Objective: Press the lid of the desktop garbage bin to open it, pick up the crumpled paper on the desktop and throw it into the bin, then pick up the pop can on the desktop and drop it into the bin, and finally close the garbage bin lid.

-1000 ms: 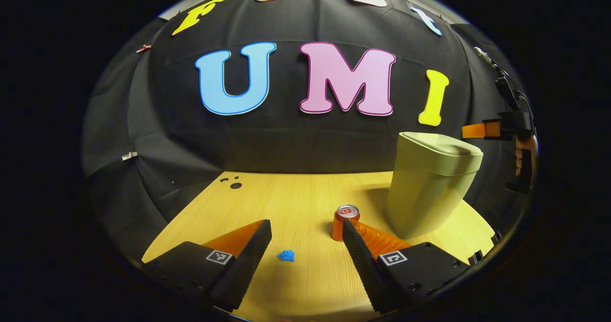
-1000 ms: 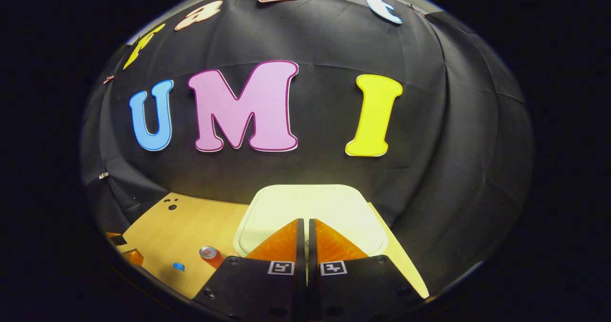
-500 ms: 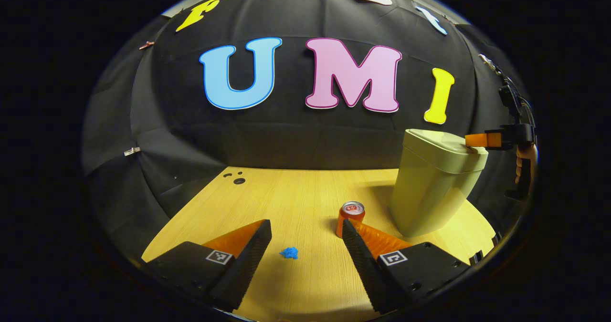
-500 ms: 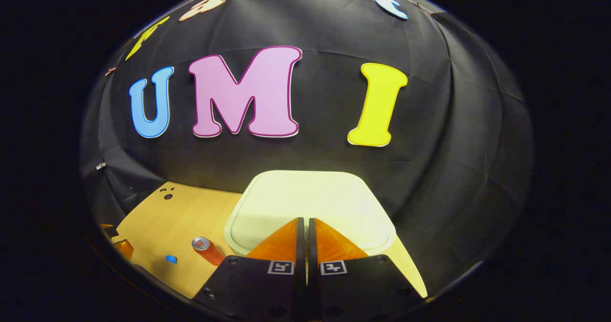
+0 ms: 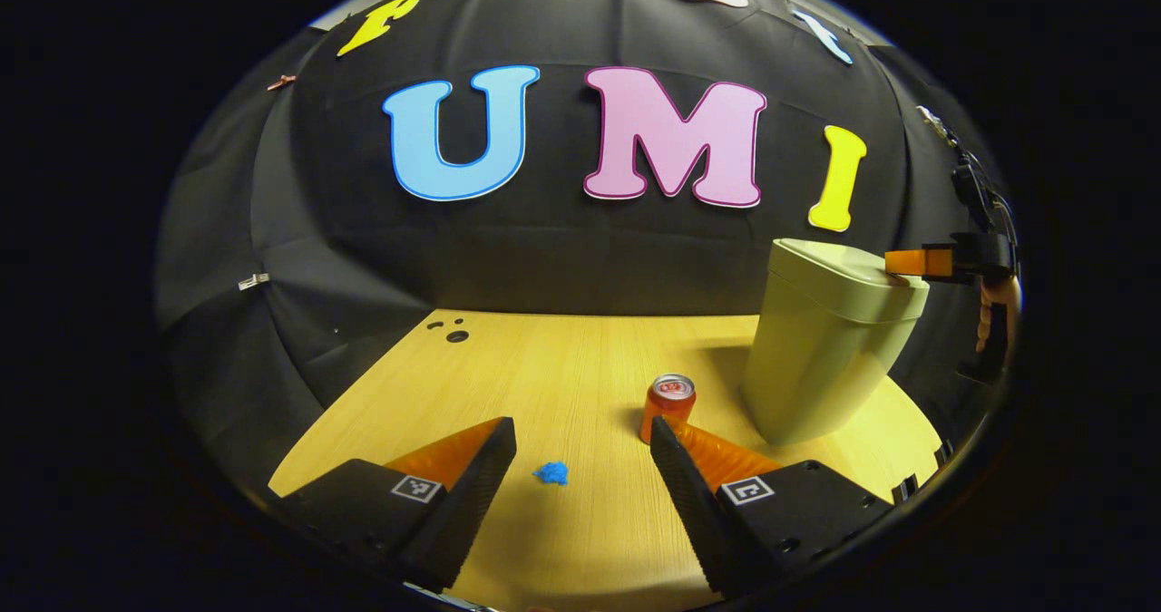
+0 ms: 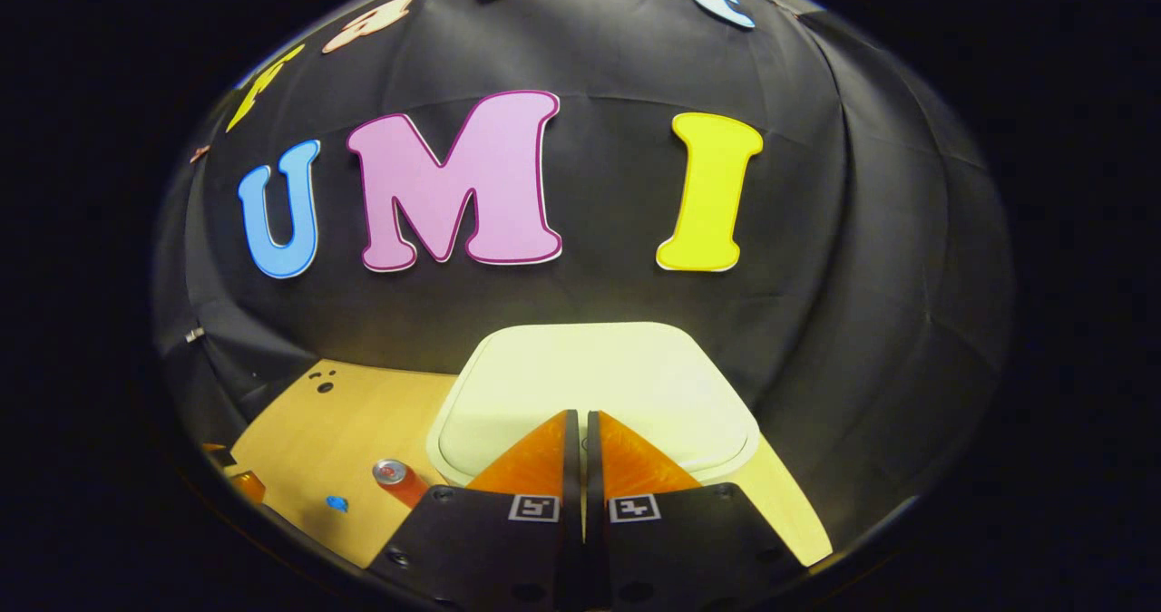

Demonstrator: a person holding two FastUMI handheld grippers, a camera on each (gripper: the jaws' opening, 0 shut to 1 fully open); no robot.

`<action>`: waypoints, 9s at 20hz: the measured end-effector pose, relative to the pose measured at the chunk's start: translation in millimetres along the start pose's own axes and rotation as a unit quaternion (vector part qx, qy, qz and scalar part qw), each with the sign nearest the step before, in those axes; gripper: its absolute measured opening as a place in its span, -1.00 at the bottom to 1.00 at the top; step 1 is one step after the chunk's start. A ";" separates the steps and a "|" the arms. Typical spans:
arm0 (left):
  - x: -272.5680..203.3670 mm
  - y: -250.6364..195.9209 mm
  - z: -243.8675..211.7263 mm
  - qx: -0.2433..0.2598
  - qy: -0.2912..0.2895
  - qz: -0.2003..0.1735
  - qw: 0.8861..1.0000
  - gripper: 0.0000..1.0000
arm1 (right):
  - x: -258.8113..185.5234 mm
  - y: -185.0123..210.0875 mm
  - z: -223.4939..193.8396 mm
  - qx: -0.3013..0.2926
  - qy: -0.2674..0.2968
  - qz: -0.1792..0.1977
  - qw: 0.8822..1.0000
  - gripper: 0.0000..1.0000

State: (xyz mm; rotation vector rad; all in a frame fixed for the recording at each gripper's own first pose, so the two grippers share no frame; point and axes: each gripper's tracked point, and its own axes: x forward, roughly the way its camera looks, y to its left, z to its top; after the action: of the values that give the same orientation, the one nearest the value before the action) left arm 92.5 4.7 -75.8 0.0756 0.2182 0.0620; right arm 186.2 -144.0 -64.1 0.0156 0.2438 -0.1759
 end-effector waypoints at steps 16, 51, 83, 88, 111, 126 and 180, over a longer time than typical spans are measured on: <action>-14.8 5.8 2.4 -0.008 -0.014 0.002 1.000 0.92 | -31.5 -0.5 57.6 -0.015 -0.091 -0.011 0.996 -0.90; 49.9 51.1 -51.0 -0.028 0.043 0.017 0.999 0.92 | -98.6 -2.5 -21.4 0.012 -0.006 0.019 1.000 0.99; 173.3 41.4 -171.3 -0.032 0.179 0.061 0.981 0.19 | -62.0 29.0 -98.4 0.010 0.090 0.090 0.992 0.99; 170.2 43.3 -170.3 -0.026 0.185 0.052 0.981 -0.19 | -59.0 26.6 -98.3 0.010 0.086 0.092 0.992 0.99; 106.5 -66.9 84.1 -0.086 0.012 -0.101 0.991 -0.27 | -52.9 0.6 -111.9 0.023 0.070 0.075 0.995 1.00; 97.2 -268.4 168.6 -0.054 -0.022 -0.319 0.946 -0.28 | -56.6 -55.3 -118.2 0.081 0.066 0.022 0.994 0.97; 22.9 37.3 33.5 -0.037 -0.040 -0.004 0.999 0.92 | -63.7 118.3 -175.7 -0.043 0.096 0.196 0.975 0.99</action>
State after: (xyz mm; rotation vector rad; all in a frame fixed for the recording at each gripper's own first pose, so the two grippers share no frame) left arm 120.1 41.1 -45.0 0.0038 0.1368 0.0597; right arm 104.1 -10.2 -219.9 -0.0046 0.4359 0.2304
